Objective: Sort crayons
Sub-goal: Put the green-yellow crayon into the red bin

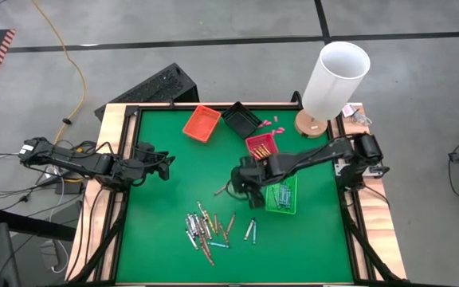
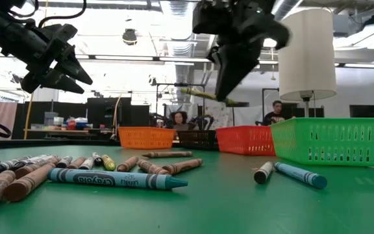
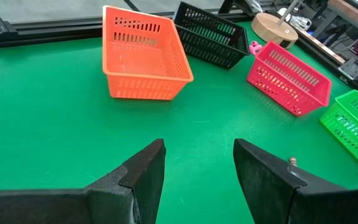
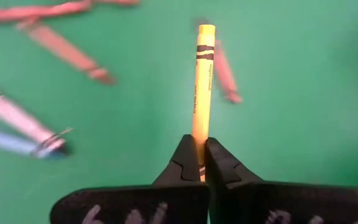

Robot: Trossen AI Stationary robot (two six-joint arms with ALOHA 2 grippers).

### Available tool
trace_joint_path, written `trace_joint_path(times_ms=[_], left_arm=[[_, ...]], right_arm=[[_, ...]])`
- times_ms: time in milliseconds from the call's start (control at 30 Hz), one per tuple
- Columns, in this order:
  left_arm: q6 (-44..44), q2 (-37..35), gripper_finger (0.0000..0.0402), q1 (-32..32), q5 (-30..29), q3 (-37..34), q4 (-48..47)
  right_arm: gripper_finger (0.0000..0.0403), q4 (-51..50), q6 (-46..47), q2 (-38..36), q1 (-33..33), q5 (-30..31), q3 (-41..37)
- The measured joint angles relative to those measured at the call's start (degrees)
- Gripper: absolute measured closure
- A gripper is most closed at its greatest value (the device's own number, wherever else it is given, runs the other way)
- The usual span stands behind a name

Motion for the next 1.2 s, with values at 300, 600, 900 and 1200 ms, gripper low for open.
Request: trace_joint_path(times_ms=[300, 600, 900, 1200], left_arm=[[0.0, 0.0, 0.0221, 0.0, 0.0, 0.0, 0.0], [0.0, 0.0, 0.0221, 0.0, 0.0, 0.0, 0.0], [0.0, 0.0, 0.0221, 0.0, 0.0, 0.0, -1.0], [-0.6, 0.0, 0.0221, 0.0, 0.0, 0.0, -1.0]], right_arm=[[0.0399, -7.9, 23.9, -7.5, -10.1, 3.9, 0.0], [0.0401, -10.7, 23.8, -12.4, -18.8, 2.9, -4.2], [0.0401, 2.9, 27.7, -17.3, -22.8, -3.4, -13.9], [0.0401, 3.8, 28.1, -17.4, -22.9, -1.0, -18.6]])
